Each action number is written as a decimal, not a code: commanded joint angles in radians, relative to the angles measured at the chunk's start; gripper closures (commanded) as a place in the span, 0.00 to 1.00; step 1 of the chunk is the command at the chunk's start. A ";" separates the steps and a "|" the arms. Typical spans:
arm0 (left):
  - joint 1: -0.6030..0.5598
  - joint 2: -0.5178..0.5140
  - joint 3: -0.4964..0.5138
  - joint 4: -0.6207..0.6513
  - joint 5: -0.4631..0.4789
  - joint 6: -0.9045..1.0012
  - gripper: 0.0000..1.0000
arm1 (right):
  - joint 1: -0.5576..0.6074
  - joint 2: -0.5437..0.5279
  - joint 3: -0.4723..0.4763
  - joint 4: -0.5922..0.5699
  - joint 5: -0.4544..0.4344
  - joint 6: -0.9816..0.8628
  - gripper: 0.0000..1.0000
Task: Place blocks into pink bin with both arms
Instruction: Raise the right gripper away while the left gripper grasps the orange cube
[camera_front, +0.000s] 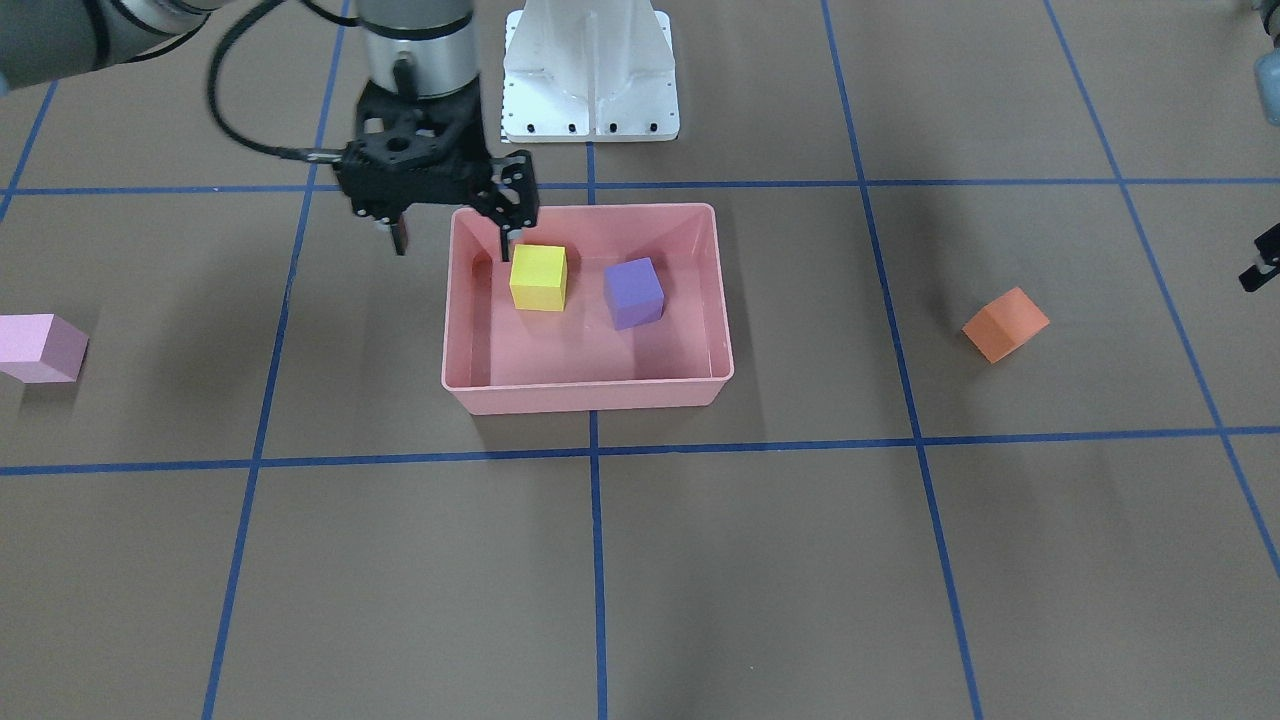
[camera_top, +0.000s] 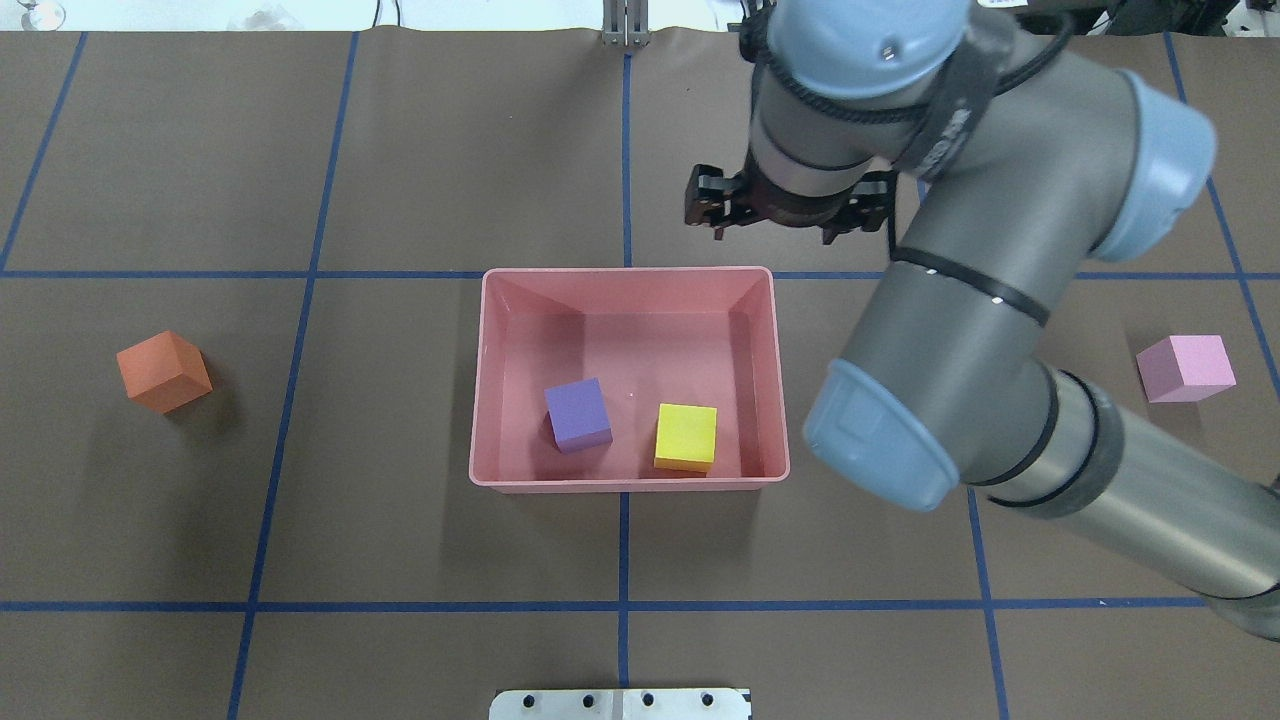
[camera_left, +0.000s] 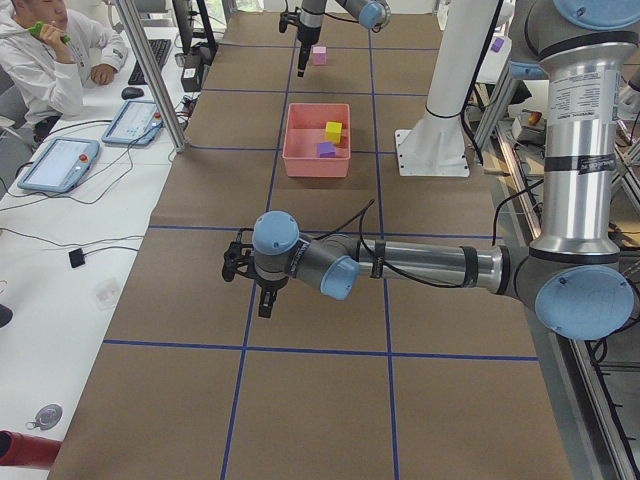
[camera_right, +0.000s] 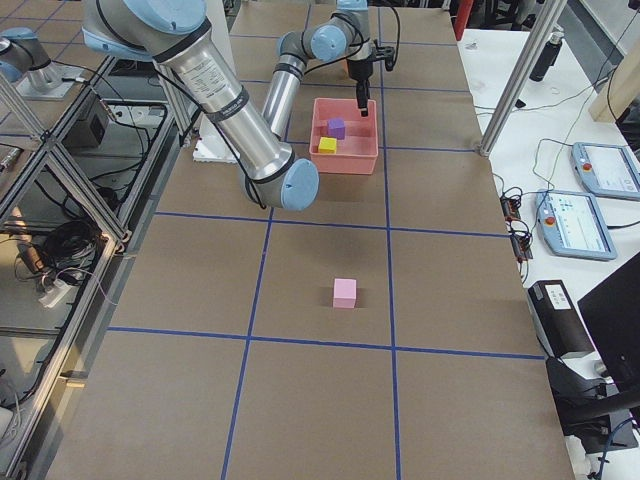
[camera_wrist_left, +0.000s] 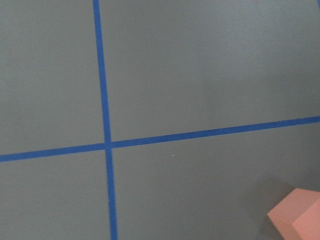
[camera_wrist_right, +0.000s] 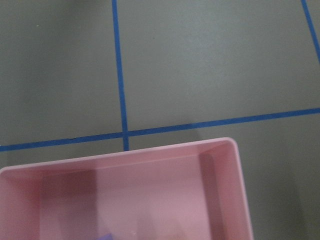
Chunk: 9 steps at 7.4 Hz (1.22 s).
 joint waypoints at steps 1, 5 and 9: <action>0.132 0.000 -0.010 -0.140 0.074 -0.398 0.00 | 0.175 -0.121 0.020 0.003 0.136 -0.279 0.00; 0.457 0.006 -0.090 -0.150 0.311 -0.985 0.00 | 0.405 -0.355 0.006 0.135 0.310 -0.644 0.00; 0.542 -0.008 -0.078 -0.123 0.333 -1.049 0.00 | 0.459 -0.421 -0.007 0.140 0.316 -0.771 0.00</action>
